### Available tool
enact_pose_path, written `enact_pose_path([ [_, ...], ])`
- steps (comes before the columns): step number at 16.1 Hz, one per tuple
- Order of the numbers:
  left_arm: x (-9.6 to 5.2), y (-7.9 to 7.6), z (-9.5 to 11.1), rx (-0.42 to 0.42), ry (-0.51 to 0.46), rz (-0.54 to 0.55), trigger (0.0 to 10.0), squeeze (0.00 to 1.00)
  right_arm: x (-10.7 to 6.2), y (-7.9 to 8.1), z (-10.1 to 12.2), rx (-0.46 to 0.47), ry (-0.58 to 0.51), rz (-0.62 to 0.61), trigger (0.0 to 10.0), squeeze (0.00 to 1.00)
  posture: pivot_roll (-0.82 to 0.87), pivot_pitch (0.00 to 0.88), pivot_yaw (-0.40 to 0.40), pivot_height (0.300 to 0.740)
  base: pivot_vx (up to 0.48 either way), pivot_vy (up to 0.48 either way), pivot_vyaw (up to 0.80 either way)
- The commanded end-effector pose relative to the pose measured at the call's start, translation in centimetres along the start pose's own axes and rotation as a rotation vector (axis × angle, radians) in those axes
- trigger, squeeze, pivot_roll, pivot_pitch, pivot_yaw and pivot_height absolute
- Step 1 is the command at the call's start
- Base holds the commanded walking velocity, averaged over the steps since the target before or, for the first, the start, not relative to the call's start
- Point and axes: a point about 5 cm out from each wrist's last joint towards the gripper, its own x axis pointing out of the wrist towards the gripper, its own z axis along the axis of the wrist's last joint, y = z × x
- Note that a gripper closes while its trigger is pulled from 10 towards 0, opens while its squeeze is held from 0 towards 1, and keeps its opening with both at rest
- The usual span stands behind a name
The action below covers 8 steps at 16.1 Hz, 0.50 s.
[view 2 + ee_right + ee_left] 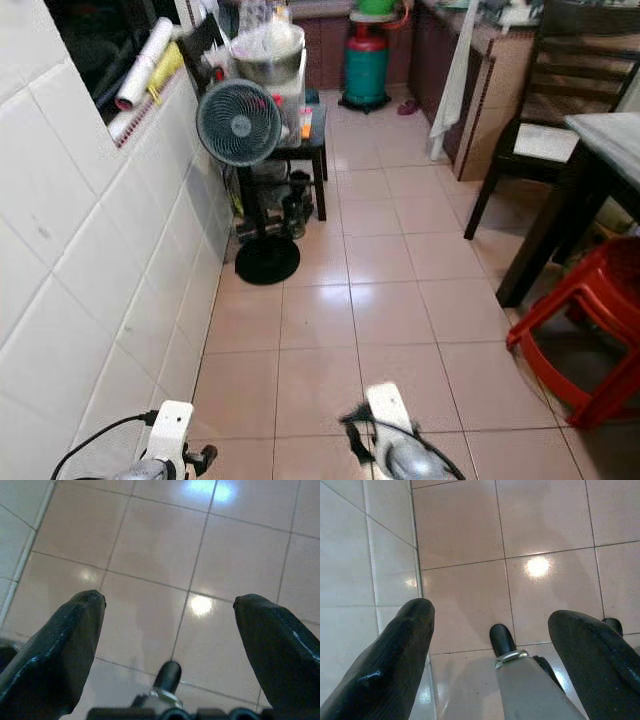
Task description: Setting the table
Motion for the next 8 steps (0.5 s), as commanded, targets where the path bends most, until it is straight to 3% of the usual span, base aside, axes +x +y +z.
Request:
enact_pose_path([
  [1, 0.0, 0.4, 0.5, 0.008, -0.006, 0.01, 10.0, 0.0, 0.6, 1.1, 1.8, -0.023, -0.026, 0.022, 10.0, 0.0, -0.08, 0.0, 0.053, 0.74, 0.401, 0.0, 0.0],
  [5, 0.1, 0.4, 0.9, 0.01, -0.021, 0.007, 10.0, 0.0, 1.4, 4.1, 4.4, -0.043, -0.054, 0.049, 10.0, 0.0, -0.08, 0.0, 0.054, 0.74, 0.41, 0.0, 0.0],
  [8, 0.1, 0.4, 0.9, 0.014, -0.021, 0.004, 10.0, 0.0, 1.5, 5.4, 4.8, -0.04, -0.05, 0.049, 10.0, 0.0, -0.08, 0.0, 0.056, 0.74, 0.409, 0.0, 0.0],
])
